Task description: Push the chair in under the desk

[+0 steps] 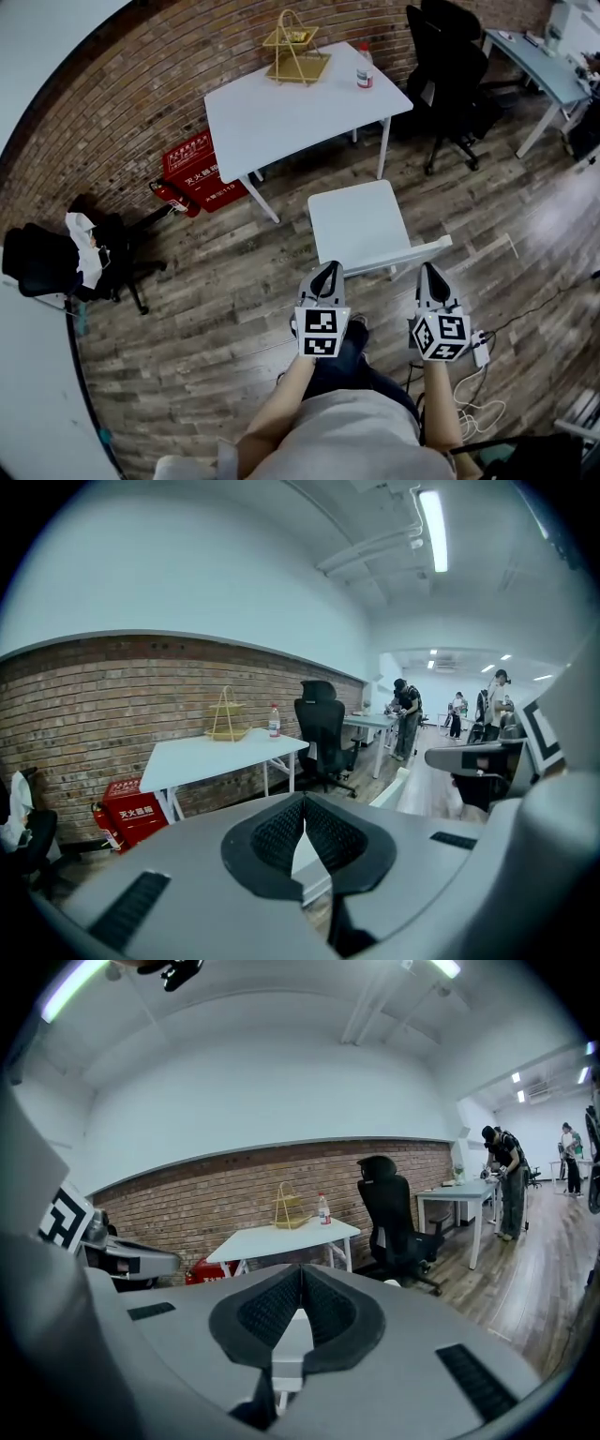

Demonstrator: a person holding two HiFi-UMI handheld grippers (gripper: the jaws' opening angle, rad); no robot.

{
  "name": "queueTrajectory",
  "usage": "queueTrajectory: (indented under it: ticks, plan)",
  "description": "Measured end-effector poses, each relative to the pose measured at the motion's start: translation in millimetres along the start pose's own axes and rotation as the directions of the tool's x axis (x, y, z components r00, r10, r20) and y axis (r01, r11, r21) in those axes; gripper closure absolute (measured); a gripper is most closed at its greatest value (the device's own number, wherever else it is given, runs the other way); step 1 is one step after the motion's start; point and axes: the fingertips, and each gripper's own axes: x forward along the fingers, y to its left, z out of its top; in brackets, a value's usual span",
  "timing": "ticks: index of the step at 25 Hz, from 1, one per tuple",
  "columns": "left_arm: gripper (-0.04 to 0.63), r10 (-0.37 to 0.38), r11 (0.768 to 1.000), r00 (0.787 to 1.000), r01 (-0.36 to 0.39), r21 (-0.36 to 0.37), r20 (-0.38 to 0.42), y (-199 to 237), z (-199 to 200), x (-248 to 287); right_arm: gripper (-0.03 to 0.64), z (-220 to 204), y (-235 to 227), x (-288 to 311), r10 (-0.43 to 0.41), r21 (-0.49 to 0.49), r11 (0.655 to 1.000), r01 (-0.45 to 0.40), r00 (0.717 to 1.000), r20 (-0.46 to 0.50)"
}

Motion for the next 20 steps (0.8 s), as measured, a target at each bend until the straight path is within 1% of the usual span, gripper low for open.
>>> queueTrajectory:
  ticks: [6,11,17,20]
  plan:
    - [0.580,-0.081,0.997,0.997,0.081,0.009,-0.006,-10.9,15.3,38.5,0.601,-2.3,0.8,36.2,0.020,-0.039,0.999,-0.022,0.998,-0.052]
    - [0.580,-0.129,0.991,0.991,0.130,0.023,-0.019,-9.2,22.2,59.7,0.601,-1.4,10.0,63.9,0.033,-0.105,0.994,-0.042,0.995,-0.090]
    - [0.580,-0.147,0.988,0.989,0.148,0.036,-0.030,-5.1,26.8,75.5,0.601,-2.2,27.6,89.1,0.120,-0.126,0.983,-0.135,0.986,-0.120]
    - [0.580,-0.141,0.989,0.990,0.142,0.036,-0.026,-3.2,30.0,81.5,0.601,-3.0,36.6,100.1,0.176,-0.158,0.967,-0.200,0.973,-0.151]
